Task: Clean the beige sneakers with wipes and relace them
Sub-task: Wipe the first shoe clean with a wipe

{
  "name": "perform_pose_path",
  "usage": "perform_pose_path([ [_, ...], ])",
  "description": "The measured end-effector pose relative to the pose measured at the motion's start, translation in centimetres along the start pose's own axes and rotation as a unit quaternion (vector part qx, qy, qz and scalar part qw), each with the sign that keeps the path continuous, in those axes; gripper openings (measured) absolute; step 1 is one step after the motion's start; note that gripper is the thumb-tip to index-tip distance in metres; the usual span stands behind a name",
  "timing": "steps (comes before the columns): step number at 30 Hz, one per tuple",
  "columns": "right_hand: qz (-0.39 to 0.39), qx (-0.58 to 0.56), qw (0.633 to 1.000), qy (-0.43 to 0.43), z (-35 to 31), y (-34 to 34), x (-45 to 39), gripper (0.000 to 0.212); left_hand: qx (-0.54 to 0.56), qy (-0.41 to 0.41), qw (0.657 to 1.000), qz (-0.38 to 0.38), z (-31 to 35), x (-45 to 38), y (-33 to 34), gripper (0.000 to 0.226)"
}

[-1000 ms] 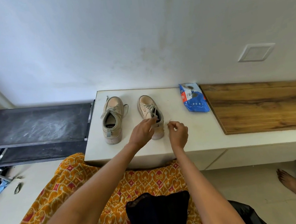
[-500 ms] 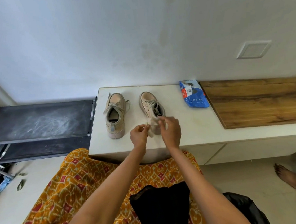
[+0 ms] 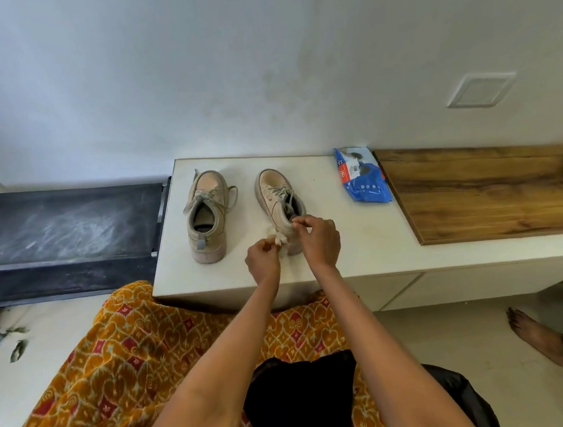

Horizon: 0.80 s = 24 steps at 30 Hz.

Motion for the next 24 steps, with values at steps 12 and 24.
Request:
perform_pose_path([
  [12,-0.012,0.009,1.000,0.005,0.5,0.1,-0.2,0.022,-0.010,0.066,0.998,-0.013,0.8,0.7,0.5,0.009],
  [24,-0.012,0.025,1.000,0.004,0.1,0.0,0.0,0.022,-0.069,0.021,0.997,-0.033,1.6,0.4,-0.2,0.016],
])
Point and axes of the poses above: each hand's wrist, its own x-axis away from the middle knuckle, its own y-axis out of the palm, z = x × y, the point moved 1 cm from there along -x, towards the middle knuckle, and after that the axes turned 2 degrees about -y, right-handed, at the moved point
